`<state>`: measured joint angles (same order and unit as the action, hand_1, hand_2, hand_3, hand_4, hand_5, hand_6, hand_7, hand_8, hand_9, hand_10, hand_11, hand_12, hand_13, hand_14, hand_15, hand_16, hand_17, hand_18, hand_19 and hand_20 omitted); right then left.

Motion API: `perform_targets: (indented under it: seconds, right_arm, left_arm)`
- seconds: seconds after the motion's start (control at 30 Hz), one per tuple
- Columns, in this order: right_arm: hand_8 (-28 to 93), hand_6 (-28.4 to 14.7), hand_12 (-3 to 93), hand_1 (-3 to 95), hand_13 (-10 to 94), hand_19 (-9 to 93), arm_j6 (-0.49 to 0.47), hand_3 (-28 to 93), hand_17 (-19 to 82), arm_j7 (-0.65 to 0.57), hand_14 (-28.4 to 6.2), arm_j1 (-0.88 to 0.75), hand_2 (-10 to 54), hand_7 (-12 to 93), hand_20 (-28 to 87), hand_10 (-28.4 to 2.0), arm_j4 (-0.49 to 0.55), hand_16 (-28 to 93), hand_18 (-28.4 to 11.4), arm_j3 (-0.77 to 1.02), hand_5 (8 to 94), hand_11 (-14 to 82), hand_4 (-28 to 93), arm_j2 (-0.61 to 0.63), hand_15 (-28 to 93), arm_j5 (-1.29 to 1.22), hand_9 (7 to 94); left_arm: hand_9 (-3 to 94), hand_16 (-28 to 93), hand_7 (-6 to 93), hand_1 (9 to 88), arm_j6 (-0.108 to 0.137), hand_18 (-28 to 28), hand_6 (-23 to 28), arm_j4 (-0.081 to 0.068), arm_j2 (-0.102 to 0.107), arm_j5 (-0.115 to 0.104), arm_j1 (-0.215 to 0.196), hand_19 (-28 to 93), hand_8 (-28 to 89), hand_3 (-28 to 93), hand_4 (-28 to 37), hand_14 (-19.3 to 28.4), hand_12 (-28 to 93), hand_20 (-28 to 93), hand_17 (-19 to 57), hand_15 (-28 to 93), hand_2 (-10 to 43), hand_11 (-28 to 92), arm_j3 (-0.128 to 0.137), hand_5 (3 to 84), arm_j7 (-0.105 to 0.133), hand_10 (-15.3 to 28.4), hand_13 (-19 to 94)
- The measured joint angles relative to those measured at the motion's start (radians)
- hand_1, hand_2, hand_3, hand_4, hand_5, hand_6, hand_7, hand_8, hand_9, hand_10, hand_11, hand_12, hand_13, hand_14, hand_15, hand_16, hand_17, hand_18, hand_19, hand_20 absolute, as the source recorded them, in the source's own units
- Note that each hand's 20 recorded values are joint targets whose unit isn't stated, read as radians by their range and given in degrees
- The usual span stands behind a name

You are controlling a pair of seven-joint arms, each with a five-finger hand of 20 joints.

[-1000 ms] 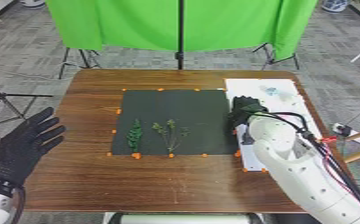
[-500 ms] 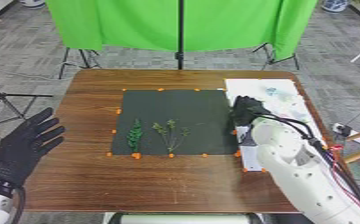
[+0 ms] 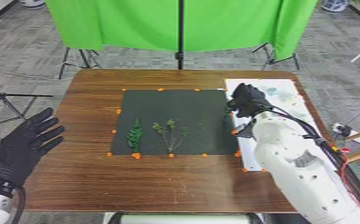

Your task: Arrange flowers

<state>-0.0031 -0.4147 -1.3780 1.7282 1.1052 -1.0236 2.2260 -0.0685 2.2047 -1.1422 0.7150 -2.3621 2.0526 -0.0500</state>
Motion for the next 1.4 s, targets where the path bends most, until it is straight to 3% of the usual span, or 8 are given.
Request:
perform_targets:
  seconds: [0.47,0.8,1.4]
  right_arm:
    - [-21,-14.2,25.4,41.3,90,84,-0.009,93,42,0.004,-2.4,-0.023,-7.9,72,39,-6.7,0.145,34,-18.9,-0.003,75.4,45.6,-21,-0.030,65,-0.046,93.7]
    - [-20,-13.9,25.3,41.4,90,85,-0.122,93,43,-0.010,-2.4,-0.072,-7.8,73,38,-6.5,0.104,33,-19.0,-0.060,74.9,45.4,-21,-0.040,65,-0.016,93.7]
    - [-15,-12.5,25.0,40.7,91,86,-0.155,92,43,-0.058,-1.9,-0.109,-7.2,73,36,-5.8,0.088,33,-18.9,-0.093,73.8,45.5,-21,-0.043,64,0.042,93.7]
  left_arm:
    - [20.7,-5,24.2,26.2,-0.001,19.0,2.9,-0.001,-0.002,0.002,0.005,45,-14,71,-28.3,12.6,11,6,-10.8,43,-2.8,29,0.000,27.8,-0.004,10.6,15]
    - [20.7,-5,23.9,26.2,-0.002,19.0,2.9,-0.003,-0.002,0.002,0.007,45,-13,71,-28.3,12.6,11,6,-10.9,43,-2.7,29,-0.002,27.8,-0.006,10.6,15]
    - [20.8,-5,23.6,25.6,-0.003,19.1,3.0,-0.010,0.011,0.000,0.011,45,-13,71,-28.3,12.6,11,5,-10.9,43,-2.7,29,-0.007,28.0,-0.005,10.7,15]
